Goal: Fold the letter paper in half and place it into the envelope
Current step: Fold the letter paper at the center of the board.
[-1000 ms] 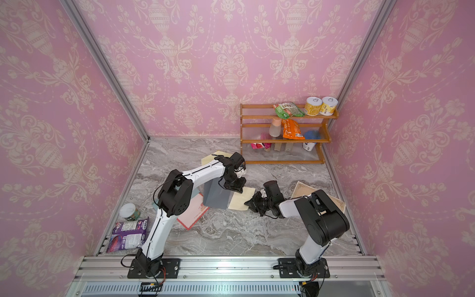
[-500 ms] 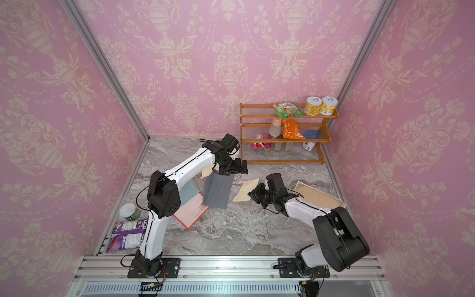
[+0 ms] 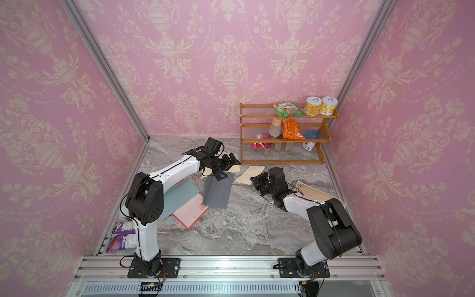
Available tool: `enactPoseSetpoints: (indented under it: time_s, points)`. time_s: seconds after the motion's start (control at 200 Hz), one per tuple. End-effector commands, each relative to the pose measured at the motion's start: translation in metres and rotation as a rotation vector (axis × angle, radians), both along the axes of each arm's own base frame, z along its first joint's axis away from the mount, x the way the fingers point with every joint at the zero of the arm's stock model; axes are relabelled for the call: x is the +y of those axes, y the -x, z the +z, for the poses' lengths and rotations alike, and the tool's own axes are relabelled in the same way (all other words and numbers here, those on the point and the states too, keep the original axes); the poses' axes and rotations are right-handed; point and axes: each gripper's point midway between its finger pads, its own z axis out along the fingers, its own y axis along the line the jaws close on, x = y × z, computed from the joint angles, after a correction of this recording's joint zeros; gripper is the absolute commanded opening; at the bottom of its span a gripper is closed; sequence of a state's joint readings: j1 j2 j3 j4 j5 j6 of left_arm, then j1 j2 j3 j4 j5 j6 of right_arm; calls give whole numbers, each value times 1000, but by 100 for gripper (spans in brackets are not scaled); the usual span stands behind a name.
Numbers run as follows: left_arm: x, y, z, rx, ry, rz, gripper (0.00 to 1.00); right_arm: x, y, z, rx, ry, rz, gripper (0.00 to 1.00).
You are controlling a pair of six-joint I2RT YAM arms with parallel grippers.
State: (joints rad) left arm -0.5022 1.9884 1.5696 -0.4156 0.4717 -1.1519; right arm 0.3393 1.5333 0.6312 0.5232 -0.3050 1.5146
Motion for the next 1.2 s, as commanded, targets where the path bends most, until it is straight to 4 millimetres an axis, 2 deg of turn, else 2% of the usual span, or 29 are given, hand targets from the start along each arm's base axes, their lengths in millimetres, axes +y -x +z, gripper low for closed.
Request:
enactPoseSetpoints:
  time_s: [0.0, 0.065, 0.27, 0.48, 0.56, 0.74, 0.855, 0.905, 1.04, 1.195]
  points:
    - [-14, -11, 38, -49, 162, 71, 99, 8, -20, 35, -102, -103, -58, 0]
    - [-16, -13, 37, -49, 175, 79, 99, 13, -22, 41, -128, -131, -60, 0]
    - [-22, -16, 36, -39, 235, 120, 95, 18, -26, 44, -157, -173, -91, 0]
    - [-29, -14, 33, -32, 251, 129, 81, 25, -34, 45, -186, -212, -114, 0]
    - [-30, -14, 32, -32, 252, 127, 71, 30, -36, 46, -191, -217, -111, 0]
    - [-30, -14, 32, -37, 240, 120, 38, 32, -34, 46, -192, -210, -115, 0]
    - [-30, -14, 31, -39, 231, 108, 12, 32, -33, 47, -193, -201, -107, 0]
    - [-30, -13, 31, -41, 230, 101, 0, 33, -33, 49, -199, -196, -101, 7]
    - [-30, -9, 33, -53, 215, 62, 0, 31, -34, 50, -199, -174, -91, 31]
    - [-26, 1, 36, -69, 176, 12, 0, 22, -40, 49, -201, -166, -110, 33]
